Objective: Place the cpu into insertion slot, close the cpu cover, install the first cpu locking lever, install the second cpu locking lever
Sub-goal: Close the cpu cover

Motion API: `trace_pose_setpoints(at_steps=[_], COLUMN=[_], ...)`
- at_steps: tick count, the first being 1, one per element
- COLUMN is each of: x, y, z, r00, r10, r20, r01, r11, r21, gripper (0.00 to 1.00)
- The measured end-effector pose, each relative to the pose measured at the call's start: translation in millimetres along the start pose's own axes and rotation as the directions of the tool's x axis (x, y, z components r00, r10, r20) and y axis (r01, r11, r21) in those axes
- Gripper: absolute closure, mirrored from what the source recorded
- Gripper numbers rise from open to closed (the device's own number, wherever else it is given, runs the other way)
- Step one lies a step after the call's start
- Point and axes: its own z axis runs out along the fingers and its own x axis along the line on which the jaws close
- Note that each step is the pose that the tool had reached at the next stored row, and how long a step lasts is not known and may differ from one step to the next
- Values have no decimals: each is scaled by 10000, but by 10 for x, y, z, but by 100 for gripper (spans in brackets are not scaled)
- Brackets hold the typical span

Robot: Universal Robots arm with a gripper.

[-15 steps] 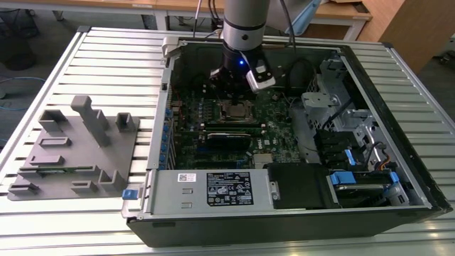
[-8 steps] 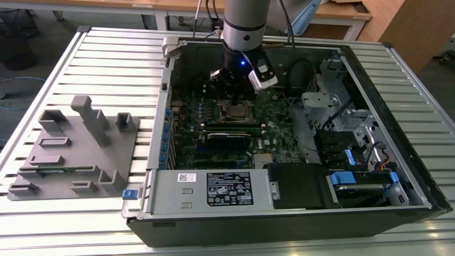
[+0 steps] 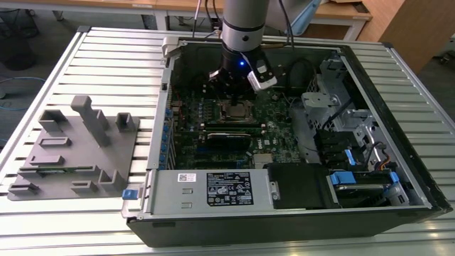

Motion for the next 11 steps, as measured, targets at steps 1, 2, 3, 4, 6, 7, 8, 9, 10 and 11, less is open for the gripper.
trace_pose_setpoints(at_steps=[1,2,3,4,6,7,8,9,10,11], x=[8,15,23,30,46,54,60,67,74,84], y=[-6,-13,-20,-28,-44,-51,-57,-62,-66,-71], z=[0,0,0,1,2,3,5,7,11,14], r00=[10000,10000,10000,10000,10000,10000,10000,10000,10000,10000], r10=[-3,-6,-8,-11,-15,-17,-18,-19,-20,-22], r20=[0,0,0,0,0,-1,0,-1,0,-1], r01=[3,6,8,11,15,17,18,19,20,22], r11=[10000,10000,10000,10000,10000,10000,10000,10000,10000,10000], r21=[-1,0,0,0,-1,0,0,0,-1,-1], gripper=[89,89,89,89,89,89,89,89,89,89])
